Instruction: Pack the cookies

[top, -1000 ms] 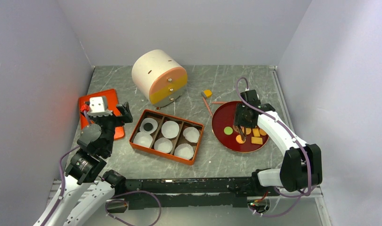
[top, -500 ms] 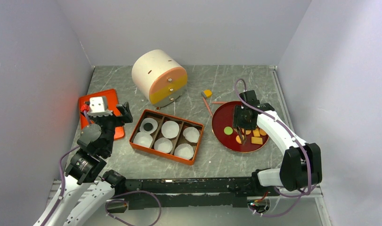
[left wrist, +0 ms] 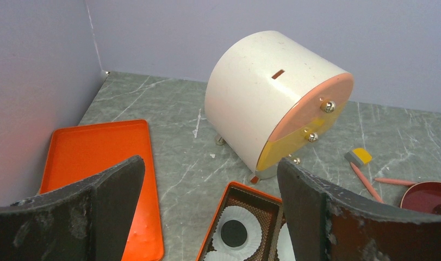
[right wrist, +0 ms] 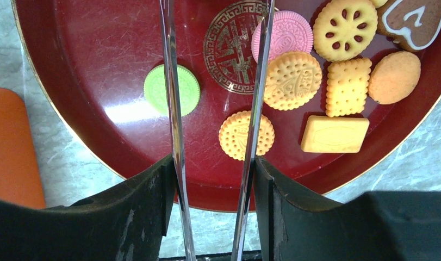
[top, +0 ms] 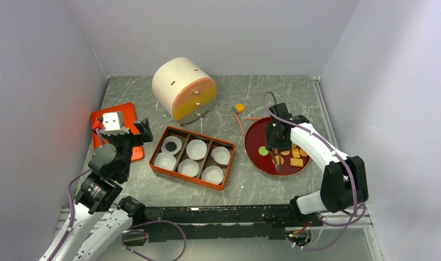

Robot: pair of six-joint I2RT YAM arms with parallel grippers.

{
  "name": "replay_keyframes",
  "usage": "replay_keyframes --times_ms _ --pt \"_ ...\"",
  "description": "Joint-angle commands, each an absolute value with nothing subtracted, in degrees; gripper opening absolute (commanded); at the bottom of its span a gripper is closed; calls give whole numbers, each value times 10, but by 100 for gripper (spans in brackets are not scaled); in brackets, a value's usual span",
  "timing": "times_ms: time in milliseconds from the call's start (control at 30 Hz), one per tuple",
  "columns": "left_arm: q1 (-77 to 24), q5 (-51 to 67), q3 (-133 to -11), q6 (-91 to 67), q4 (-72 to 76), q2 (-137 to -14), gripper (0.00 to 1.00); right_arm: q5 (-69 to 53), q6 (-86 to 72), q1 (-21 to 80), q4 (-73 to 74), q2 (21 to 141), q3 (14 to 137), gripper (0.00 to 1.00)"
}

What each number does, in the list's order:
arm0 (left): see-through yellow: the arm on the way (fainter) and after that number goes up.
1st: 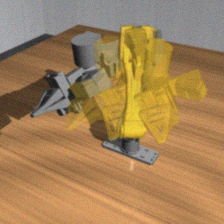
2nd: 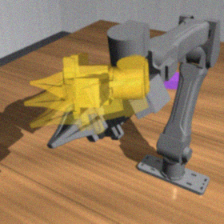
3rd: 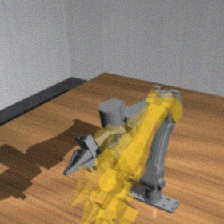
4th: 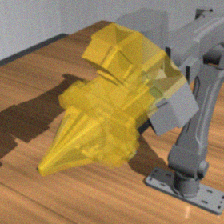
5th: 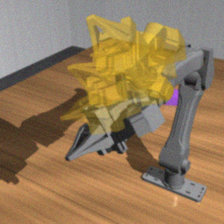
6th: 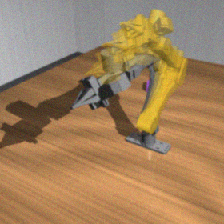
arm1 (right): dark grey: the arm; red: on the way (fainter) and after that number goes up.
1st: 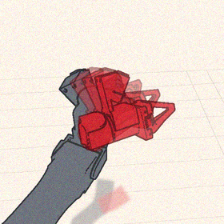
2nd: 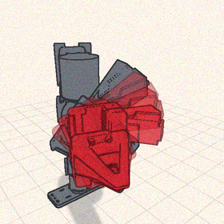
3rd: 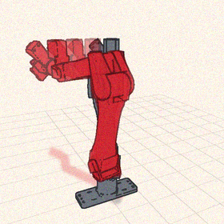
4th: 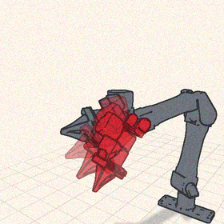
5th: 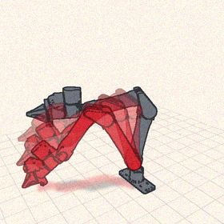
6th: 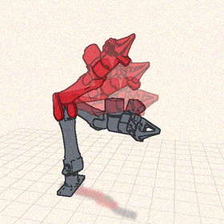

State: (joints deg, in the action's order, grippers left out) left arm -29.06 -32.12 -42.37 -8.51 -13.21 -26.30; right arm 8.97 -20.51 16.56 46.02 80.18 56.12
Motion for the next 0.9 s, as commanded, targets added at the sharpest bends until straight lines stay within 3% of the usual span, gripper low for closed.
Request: replay_keyframes --times_ms 0,300,867 --pt "-288 -312 -423 -93 -122 -256 96 122 -202 181 479 810 600 55" --pt "-288 -314 -422 -93 -122 -250 96 135 -198 191 484 810 622 40" --pt "-288 -319 -422 -91 -123 -256 96 107 -163 213 481 749 677 34"
